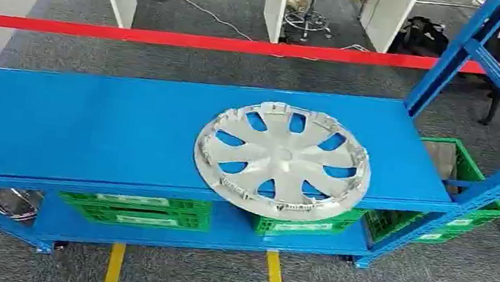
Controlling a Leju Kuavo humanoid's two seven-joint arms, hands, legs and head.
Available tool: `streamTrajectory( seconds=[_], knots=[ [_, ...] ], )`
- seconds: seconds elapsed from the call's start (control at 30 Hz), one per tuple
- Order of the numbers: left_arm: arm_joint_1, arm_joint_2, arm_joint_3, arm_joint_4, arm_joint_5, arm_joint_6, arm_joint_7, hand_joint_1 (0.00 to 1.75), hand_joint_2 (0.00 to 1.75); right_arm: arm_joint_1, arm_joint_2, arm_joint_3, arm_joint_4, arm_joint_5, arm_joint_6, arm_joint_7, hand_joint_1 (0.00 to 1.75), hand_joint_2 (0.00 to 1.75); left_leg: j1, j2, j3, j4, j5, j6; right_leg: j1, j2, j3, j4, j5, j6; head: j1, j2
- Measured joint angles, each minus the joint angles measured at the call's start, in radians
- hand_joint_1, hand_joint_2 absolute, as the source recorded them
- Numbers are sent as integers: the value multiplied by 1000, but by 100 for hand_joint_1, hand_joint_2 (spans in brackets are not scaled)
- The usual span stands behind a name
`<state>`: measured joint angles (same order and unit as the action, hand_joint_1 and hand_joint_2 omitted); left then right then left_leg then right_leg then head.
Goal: Take the parts from the cabinet and place them on the table.
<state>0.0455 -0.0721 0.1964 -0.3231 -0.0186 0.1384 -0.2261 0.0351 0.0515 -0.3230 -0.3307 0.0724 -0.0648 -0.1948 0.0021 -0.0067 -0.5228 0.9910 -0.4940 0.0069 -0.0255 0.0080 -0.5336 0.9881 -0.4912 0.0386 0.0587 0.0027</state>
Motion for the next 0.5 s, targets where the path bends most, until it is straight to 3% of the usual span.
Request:
streamTrajectory(
  seconds=[0.07,0.17,0.4,0.5],
  knots=[
    [-14,-9,20,13,-19,17,-26,0,0,-14,12,-39,9,29,2,-36,0,0,0,0,0,0,0,0,0,0,0,0,0,0,0,0],
    [-36,-25,62,40,-88,67,-111,0,0,-36,28,-107,26,138,14,-161,0,0,0,0,0,0,0,0,0,0,0,0,0,0,0,0],
    [-52,-40,101,65,-98,79,-123,0,0,-52,50,-166,47,161,21,-184,0,0,0,0,0,0,0,0,0,0,0,0,0,0,0,0],
    [-54,-42,103,71,-120,57,-123,0,0,-53,57,-168,53,217,92,-199,0,0,0,0,-1,0,0,0,0,0,0,0,0,0,0,0]
  ],
)
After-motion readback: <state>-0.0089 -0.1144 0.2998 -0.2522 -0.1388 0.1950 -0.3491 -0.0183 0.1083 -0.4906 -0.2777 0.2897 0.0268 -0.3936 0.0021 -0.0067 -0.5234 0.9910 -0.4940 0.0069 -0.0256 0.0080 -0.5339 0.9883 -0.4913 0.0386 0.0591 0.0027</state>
